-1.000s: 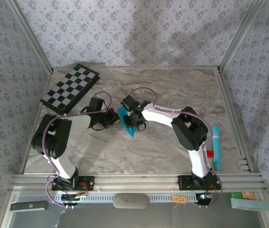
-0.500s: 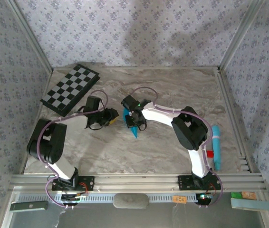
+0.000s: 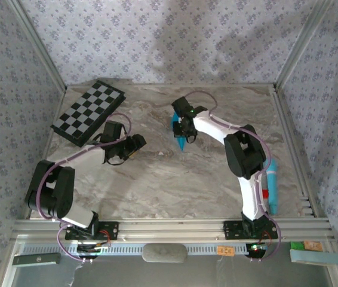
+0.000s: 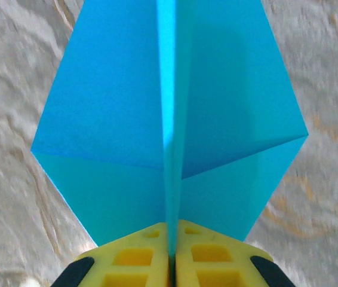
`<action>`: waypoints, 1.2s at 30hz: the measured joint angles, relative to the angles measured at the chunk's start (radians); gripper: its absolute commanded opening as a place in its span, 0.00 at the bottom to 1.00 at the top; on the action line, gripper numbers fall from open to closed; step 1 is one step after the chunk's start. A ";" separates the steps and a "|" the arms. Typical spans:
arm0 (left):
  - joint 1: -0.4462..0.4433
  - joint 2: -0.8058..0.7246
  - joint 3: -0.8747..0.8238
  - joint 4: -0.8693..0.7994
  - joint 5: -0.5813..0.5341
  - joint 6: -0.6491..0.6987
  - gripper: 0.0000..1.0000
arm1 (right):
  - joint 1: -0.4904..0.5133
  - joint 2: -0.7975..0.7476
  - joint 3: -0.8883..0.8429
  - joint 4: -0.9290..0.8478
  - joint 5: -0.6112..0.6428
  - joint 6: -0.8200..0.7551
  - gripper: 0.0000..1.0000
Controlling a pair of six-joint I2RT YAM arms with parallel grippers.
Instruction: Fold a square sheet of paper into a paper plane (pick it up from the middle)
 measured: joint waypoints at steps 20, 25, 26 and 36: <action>0.000 -0.058 0.000 -0.114 -0.123 0.046 1.00 | -0.042 0.211 0.269 -0.113 0.020 -0.028 0.15; 0.000 -0.059 0.000 -0.124 -0.126 0.053 1.00 | -0.042 0.216 0.274 -0.132 0.020 -0.028 0.16; 0.000 -0.059 0.000 -0.124 -0.126 0.053 1.00 | -0.042 0.216 0.276 -0.133 0.020 -0.028 0.17; 0.000 -0.070 0.000 -0.126 -0.130 0.060 1.00 | -0.042 0.245 0.300 -0.143 0.025 -0.027 0.17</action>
